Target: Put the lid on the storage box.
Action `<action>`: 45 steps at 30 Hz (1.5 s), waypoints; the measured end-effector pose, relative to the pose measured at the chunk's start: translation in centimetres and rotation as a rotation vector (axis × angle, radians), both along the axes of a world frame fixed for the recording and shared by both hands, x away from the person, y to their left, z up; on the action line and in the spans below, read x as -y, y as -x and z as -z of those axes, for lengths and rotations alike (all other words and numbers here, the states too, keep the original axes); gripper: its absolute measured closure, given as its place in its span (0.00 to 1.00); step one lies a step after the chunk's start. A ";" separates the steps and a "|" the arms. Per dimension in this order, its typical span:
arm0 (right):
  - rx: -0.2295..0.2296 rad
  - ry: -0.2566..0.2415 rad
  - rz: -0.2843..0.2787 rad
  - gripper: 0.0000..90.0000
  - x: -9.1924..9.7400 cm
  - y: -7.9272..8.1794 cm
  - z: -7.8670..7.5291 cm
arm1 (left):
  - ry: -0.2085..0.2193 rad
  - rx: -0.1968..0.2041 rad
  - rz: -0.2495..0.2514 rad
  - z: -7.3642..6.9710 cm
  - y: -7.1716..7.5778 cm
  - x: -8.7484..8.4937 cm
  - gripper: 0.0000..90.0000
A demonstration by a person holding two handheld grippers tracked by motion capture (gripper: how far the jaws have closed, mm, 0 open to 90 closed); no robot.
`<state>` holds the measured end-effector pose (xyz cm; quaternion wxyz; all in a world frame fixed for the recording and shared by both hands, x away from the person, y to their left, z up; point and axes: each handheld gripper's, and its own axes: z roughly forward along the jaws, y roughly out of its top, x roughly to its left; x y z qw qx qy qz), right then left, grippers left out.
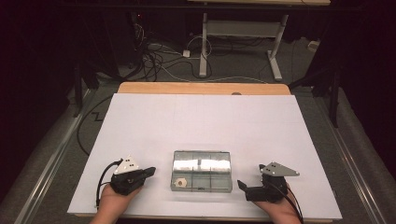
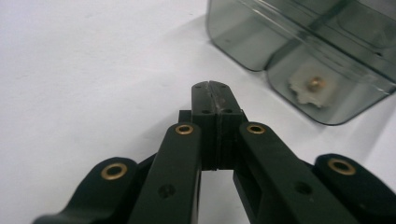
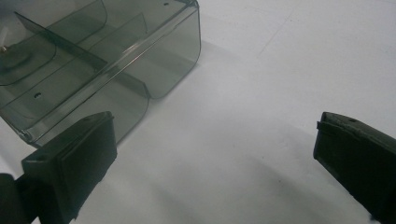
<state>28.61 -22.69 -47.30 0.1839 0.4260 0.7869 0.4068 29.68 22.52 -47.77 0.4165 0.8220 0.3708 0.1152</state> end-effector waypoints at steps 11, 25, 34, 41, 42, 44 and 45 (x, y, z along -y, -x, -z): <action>0.007 0.000 -0.004 0.00 0.1 -0.1 0.1 | 0.011 0.003 -0.058 0.5 -1.2 -1.7 0.96; 0.007 -0.001 -0.003 0.00 0.1 -0.1 0.0 | -0.015 -0.030 -0.065 0.7 -1.5 -1.3 0.40; 0.013 -0.003 -0.002 0.00 0.2 -0.1 0.0 | -0.006 -0.038 -0.073 0.5 -1.5 -1.2 0.00; 0.023 -0.006 0.002 0.00 0.3 0.1 -0.1 | 0.017 -0.021 -0.058 0.3 -1.3 -0.8 0.00; 0.021 -0.007 0.003 0.00 0.3 0.1 -0.1 | 0.010 -0.018 -0.049 0.4 -1.3 -0.7 0.00; 0.019 -0.006 0.005 0.00 0.3 0.1 -0.1 | 0.008 -0.017 -0.048 0.4 -1.4 -0.6 0.00; 0.019 -0.005 0.006 0.00 0.3 0.1 -0.1 | 0.009 -0.019 -0.050 0.4 -1.4 -0.6 0.00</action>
